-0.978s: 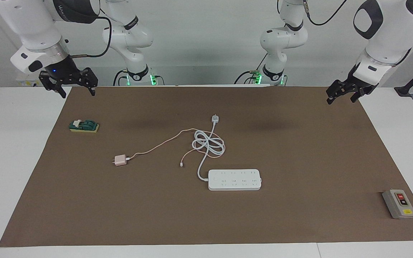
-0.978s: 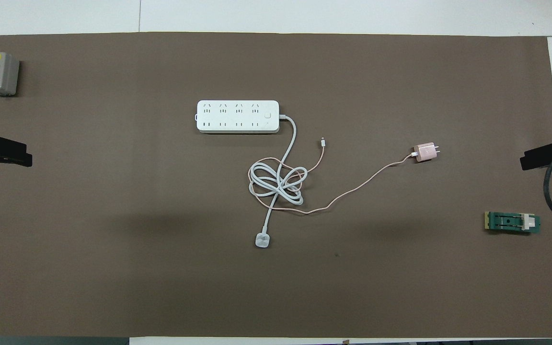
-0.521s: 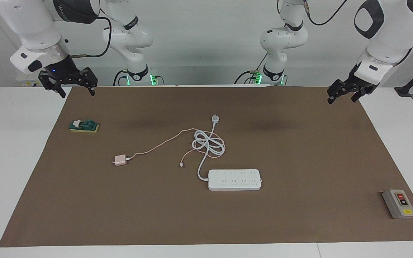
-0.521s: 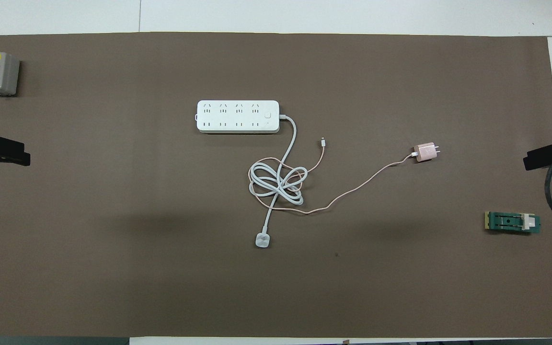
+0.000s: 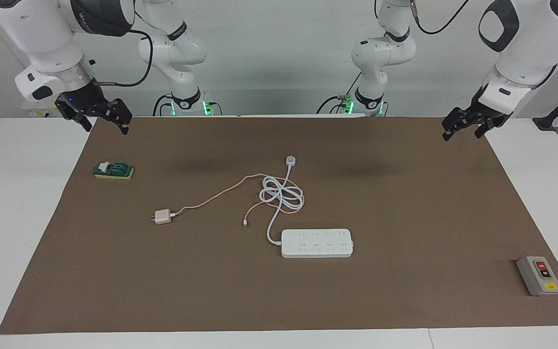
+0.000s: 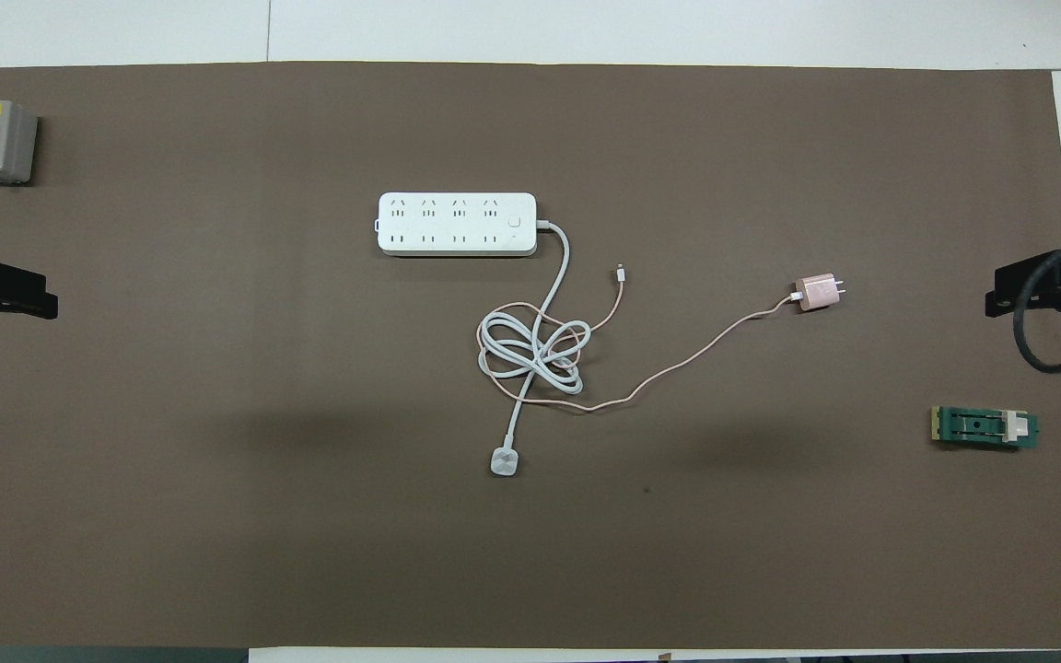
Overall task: Plug charger into power strip
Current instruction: 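Reach the right gripper to the pink charger and grasp it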
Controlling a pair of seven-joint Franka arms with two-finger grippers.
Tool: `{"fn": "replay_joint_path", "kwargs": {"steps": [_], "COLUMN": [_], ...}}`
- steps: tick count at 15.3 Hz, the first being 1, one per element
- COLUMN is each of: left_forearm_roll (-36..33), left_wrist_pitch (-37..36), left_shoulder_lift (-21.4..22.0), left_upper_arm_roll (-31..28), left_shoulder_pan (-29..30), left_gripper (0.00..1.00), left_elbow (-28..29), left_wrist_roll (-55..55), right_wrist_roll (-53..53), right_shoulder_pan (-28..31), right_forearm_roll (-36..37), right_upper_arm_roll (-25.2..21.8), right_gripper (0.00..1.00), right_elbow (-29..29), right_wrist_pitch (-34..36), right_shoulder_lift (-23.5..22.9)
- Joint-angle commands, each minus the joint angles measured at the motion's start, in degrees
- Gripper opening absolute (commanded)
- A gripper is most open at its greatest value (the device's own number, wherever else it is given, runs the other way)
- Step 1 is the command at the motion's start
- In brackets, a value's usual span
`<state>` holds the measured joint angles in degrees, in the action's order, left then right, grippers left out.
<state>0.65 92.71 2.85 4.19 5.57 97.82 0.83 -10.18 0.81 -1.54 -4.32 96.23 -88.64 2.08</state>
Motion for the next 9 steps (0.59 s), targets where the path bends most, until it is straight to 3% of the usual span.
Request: {"fn": "replay_joint_path", "kwargs": {"steps": [1, 9], "left_forearm_roll": [-0.83, -0.74], "left_wrist_pitch": [-0.69, 0.19], "left_shoulder_lift": [-0.56, -3.02], "left_upper_arm_roll": [0.47, 0.65], "left_shoulder_pan": [0.67, -0.12], "left_gripper": [1.00, 1.00], "left_elbow": [-0.88, -3.51], "left_wrist_roll": [-0.12, -0.65], "right_wrist_roll": [-9.83, -32.16], "right_shoulder_pan": [3.22, 7.36], "right_forearm_roll": [-6.43, -22.08], "right_upper_arm_roll": [0.37, 0.10], "right_gripper": [1.00, 1.00], "right_elbow": [0.19, 0.10], "right_wrist_pitch": [0.39, -3.11], "right_shoulder_lift": [-3.38, -14.72]}}
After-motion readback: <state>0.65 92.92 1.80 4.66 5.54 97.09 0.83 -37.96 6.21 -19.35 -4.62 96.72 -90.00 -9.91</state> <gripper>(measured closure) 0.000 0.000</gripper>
